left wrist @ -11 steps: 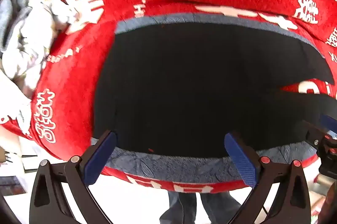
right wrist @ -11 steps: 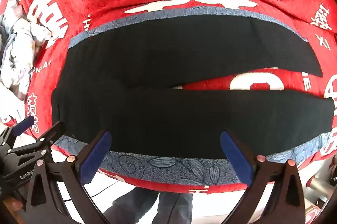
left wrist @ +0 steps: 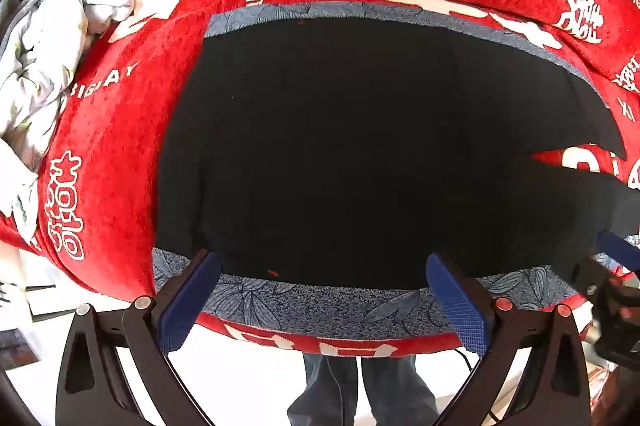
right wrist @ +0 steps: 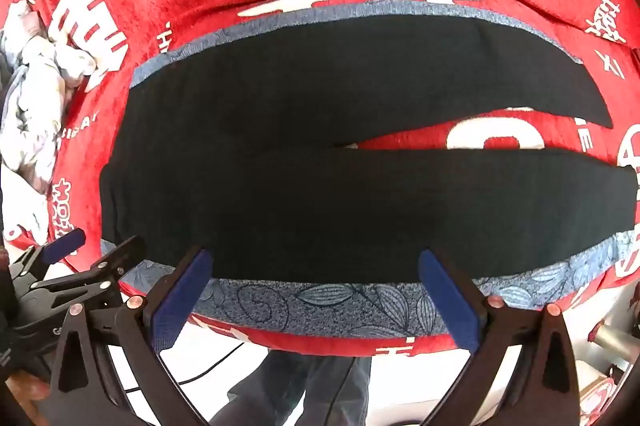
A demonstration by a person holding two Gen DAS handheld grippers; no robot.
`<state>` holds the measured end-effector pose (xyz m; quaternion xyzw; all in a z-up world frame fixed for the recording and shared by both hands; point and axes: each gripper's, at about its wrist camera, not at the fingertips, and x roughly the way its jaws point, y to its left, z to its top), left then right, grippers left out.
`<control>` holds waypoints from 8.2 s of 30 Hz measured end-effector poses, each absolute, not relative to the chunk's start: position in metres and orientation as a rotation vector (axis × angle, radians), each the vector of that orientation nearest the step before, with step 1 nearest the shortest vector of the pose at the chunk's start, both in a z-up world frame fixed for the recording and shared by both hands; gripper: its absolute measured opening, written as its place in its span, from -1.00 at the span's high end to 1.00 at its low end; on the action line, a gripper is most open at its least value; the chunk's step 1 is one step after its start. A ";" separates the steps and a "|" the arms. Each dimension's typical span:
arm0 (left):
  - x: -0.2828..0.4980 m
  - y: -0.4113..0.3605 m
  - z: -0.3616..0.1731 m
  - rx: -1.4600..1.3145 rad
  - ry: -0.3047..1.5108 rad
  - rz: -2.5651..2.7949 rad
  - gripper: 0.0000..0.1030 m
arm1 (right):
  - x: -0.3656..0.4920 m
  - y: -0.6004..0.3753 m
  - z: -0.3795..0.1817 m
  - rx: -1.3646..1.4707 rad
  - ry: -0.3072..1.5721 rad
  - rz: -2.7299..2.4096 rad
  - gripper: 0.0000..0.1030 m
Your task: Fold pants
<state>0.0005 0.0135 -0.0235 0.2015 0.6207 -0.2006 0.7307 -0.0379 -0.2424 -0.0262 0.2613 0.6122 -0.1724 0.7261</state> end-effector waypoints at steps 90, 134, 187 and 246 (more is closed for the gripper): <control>-0.015 -0.007 -0.035 0.546 1.377 -0.456 -1.00 | -0.050 -0.245 -0.053 0.512 1.447 -0.462 -1.00; -0.035 -0.033 -0.040 0.619 1.363 -0.530 -1.00 | -0.101 -0.283 -0.045 0.992 1.183 -0.248 -1.00; 0.025 0.200 -0.122 -0.266 1.535 -0.561 -1.00 | -0.047 -0.118 -0.166 1.500 0.945 0.126 -1.00; 0.211 0.029 -0.057 -0.071 1.170 -0.302 -0.61 | 0.094 -0.381 -0.080 1.237 1.035 0.030 0.80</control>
